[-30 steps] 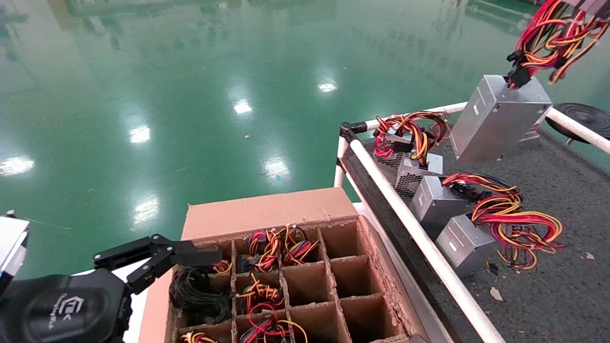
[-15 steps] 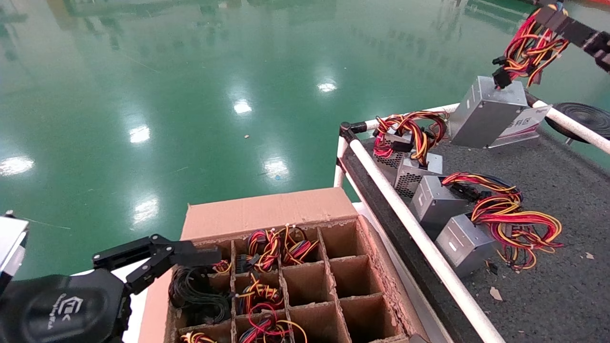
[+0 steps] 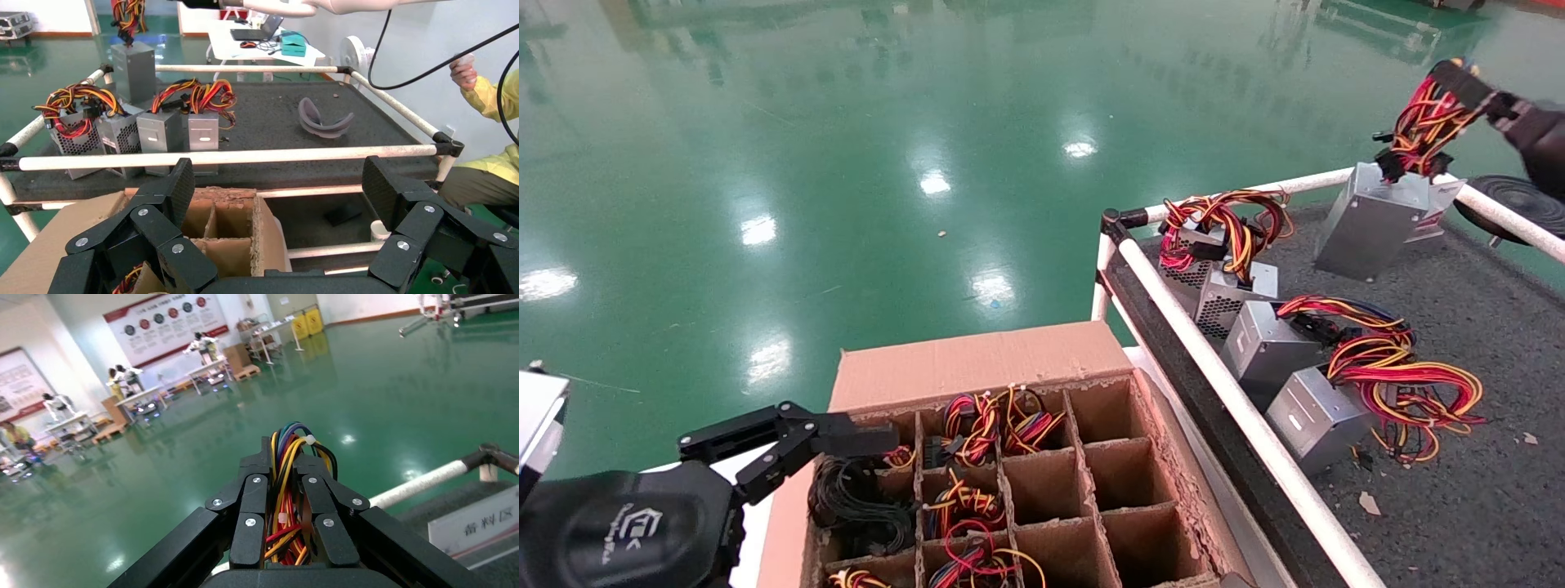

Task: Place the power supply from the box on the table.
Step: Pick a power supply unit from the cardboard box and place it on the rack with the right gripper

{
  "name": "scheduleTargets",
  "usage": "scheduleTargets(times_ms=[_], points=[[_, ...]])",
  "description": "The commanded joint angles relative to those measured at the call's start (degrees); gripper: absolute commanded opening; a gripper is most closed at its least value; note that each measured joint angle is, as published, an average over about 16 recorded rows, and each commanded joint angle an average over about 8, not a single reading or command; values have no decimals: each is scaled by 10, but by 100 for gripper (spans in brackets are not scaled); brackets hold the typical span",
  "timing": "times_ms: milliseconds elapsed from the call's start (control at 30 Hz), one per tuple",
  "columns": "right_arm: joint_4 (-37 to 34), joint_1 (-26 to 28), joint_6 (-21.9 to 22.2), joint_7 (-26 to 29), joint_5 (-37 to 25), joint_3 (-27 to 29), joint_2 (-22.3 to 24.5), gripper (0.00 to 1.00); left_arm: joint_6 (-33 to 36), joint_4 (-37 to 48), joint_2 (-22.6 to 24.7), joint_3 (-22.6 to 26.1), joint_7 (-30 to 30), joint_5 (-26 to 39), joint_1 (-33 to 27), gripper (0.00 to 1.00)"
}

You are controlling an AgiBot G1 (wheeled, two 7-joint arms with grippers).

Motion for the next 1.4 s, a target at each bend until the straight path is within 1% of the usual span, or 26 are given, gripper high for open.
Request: scheduleTargets(times_ms=[33, 367, 567, 1167, 1400], points=[[-11, 5, 17, -9, -2, -1, -10, 0, 0, 0, 0, 0, 0, 0, 0, 100], [-38, -3, 74, -43, -1, 0, -50, 0, 0, 0, 0, 0, 0, 0, 0, 100], [-44, -9, 93, -53, 3, 3, -64, 0, 0, 0, 0, 0, 0, 0, 0, 100], [-50, -14, 61, -34, 7, 6, -88, 0, 0, 0, 0, 0, 0, 0, 0, 100], [-50, -8, 60, -25, 7, 6, -101, 0, 0, 0, 0, 0, 0, 0, 0, 100]])
